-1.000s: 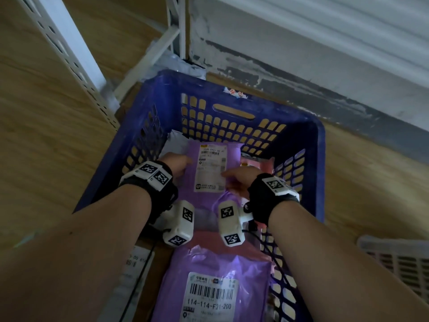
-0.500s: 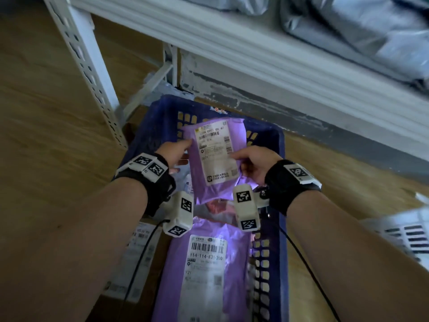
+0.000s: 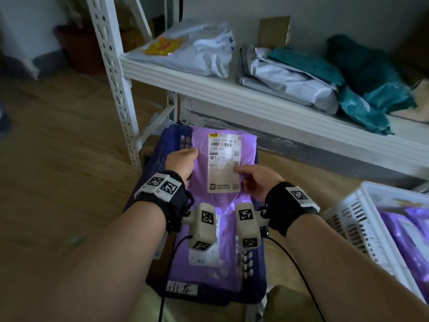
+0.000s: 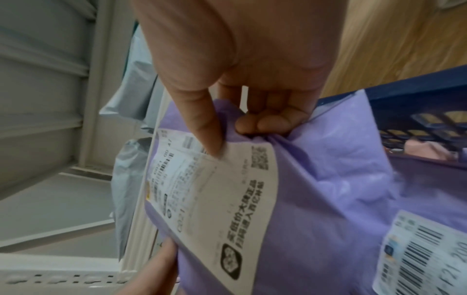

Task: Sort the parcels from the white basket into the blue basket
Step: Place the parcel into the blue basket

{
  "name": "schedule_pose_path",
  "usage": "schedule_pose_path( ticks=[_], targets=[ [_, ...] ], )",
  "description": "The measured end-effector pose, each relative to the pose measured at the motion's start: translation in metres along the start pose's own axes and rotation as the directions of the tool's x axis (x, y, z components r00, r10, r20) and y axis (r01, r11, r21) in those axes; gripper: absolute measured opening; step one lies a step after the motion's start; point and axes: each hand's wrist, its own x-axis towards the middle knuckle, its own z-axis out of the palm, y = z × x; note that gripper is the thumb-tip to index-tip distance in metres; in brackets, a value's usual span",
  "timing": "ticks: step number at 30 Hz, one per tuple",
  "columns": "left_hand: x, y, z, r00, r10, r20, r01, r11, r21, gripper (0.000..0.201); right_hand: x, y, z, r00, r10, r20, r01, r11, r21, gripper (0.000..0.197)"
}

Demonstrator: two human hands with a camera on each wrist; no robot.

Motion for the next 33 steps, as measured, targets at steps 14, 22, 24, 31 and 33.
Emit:
schedule_pose_path(
  ticks=[14,22,24,31,33],
  targets=[
    [-0.017,0.017,0.002,0.999,0.050,0.006,-0.049,0.996,-0.072,0.014,-0.018,-0.003,-0.022,0.993,-0.116,-0.002,0.116,0.990,0.079,0.023],
    [-0.014,0.019,0.002,0.999,0.039,0.034,-0.037,0.997,-0.067,0.020,-0.016,-0.001,-0.031,0.992,-0.123,-0.008,0.123,0.988,0.092,0.028],
    [-0.014,0.019,0.001,0.999,0.035,0.025,-0.033,0.997,-0.072,0.021,-0.014,-0.001,-0.031,0.993,-0.117,-0.010,0.118,0.990,0.079,0.028],
    [-0.015,0.019,0.000,1.000,0.025,0.019,-0.023,0.997,-0.070,0.017,-0.010,0.002,-0.032,0.994,-0.109,-0.017,0.110,0.992,0.063,0.018],
    [-0.016,0.020,0.000,1.000,0.019,0.017,-0.018,0.998,-0.068,0.017,-0.010,0.002,-0.032,0.994,-0.111,-0.015,0.111,0.992,0.065,0.016]
  ],
)
